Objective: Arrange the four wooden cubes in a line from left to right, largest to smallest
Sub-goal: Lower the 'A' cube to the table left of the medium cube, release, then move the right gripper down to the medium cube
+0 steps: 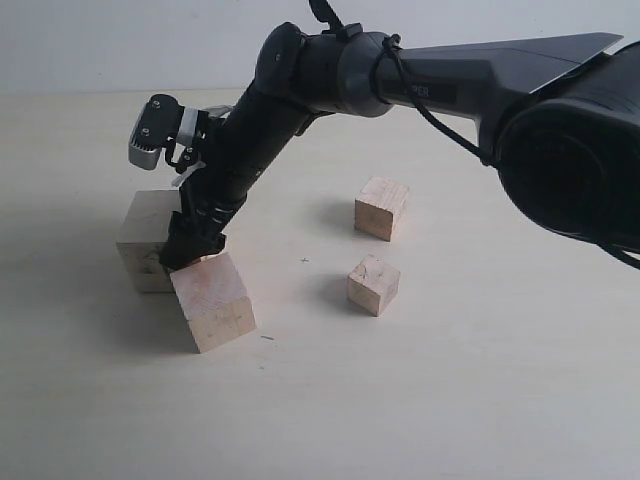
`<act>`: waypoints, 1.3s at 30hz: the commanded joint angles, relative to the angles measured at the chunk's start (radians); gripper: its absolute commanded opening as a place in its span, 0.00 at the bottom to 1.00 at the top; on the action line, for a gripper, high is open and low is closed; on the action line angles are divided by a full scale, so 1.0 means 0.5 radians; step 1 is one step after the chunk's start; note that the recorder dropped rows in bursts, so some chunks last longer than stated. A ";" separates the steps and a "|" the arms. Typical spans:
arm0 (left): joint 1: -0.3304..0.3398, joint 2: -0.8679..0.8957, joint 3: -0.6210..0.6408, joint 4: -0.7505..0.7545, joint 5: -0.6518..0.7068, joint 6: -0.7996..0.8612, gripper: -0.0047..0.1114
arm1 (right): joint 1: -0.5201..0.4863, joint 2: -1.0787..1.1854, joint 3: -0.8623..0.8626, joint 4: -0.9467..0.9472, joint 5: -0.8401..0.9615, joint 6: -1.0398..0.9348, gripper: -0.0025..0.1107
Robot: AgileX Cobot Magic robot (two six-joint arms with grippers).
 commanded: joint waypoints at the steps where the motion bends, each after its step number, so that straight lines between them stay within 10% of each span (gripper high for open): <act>1: -0.012 -0.011 0.007 0.007 -0.018 0.000 0.04 | -0.007 0.025 0.011 -0.088 0.046 0.034 0.69; 15: -0.012 -0.011 0.007 0.007 -0.018 0.000 0.04 | -0.007 0.021 0.011 -0.086 -0.008 0.209 0.90; 39: -0.012 -0.011 0.007 0.007 -0.018 0.000 0.04 | -0.007 -0.574 0.011 -0.418 0.547 0.404 0.90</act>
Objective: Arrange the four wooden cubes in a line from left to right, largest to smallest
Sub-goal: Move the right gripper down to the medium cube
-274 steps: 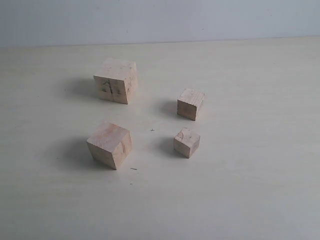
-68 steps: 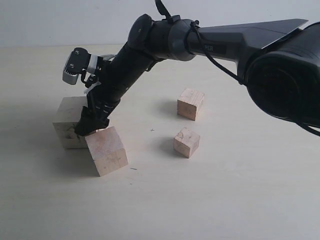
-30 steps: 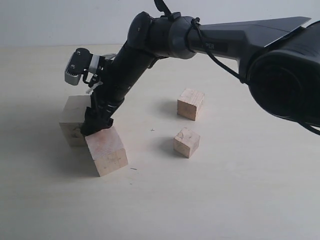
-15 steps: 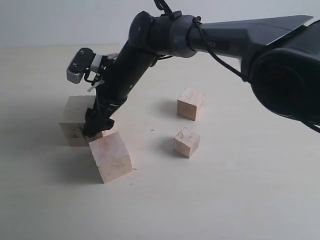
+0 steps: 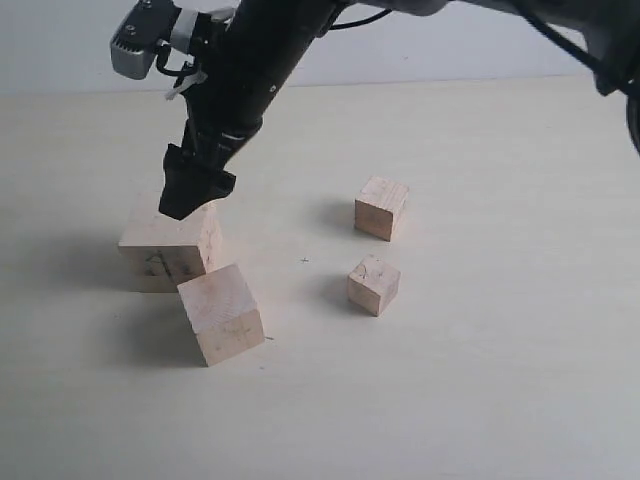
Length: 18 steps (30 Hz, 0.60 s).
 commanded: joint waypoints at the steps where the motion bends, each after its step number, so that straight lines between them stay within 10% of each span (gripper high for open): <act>1: -0.012 -0.011 0.007 0.007 -0.018 0.000 0.04 | -0.007 -0.107 0.003 -0.148 0.237 0.028 0.90; 18: -0.060 -0.011 0.007 0.007 -0.018 -0.001 0.04 | -0.003 -0.302 0.709 -0.134 0.039 -0.216 0.82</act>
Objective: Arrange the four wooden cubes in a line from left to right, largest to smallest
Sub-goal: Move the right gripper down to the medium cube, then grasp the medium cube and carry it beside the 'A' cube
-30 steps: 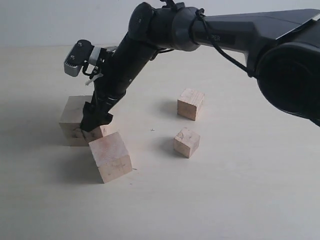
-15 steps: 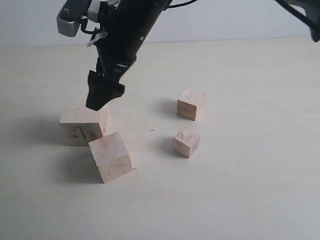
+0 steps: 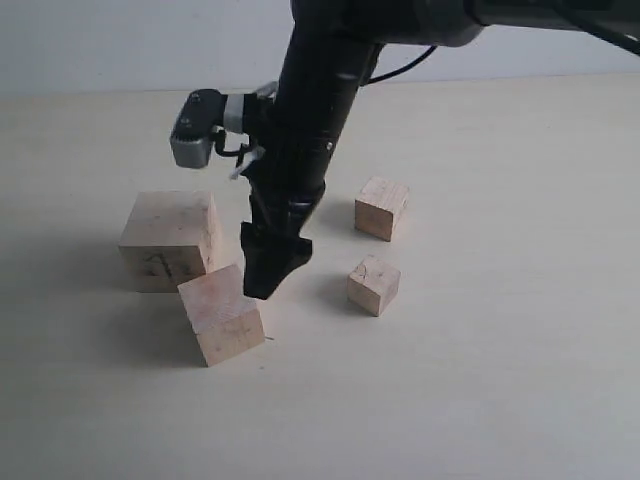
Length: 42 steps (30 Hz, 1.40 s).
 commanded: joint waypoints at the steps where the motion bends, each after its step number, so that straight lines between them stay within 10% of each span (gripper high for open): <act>1: -0.075 -0.011 0.007 0.003 -0.018 -0.001 0.04 | -0.002 -0.161 0.213 0.111 -0.222 -0.255 0.82; 14: -0.116 -0.011 0.007 0.003 -0.018 -0.001 0.04 | -0.002 -0.192 0.502 0.427 -0.728 -0.731 0.80; 42: -0.116 -0.011 0.007 0.003 -0.018 -0.001 0.04 | -0.002 0.048 0.520 0.710 -0.585 -0.999 0.76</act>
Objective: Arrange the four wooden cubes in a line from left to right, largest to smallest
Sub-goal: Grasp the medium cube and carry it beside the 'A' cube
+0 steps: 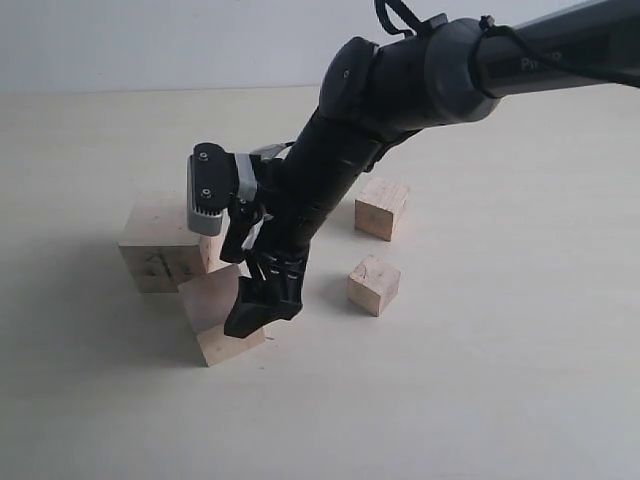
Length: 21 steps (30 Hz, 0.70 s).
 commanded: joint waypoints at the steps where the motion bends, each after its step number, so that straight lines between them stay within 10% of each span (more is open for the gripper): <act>1: -0.009 -0.011 0.007 0.003 -0.018 -0.001 0.04 | -0.002 0.045 0.006 0.067 0.058 -0.049 0.75; 12: -0.009 -0.011 0.007 0.003 -0.018 -0.001 0.04 | -0.002 -0.043 0.006 -0.296 0.155 0.016 0.02; 21: -0.009 -0.011 0.007 0.003 -0.018 -0.001 0.04 | -0.055 -0.062 0.006 -0.601 -0.197 0.415 0.02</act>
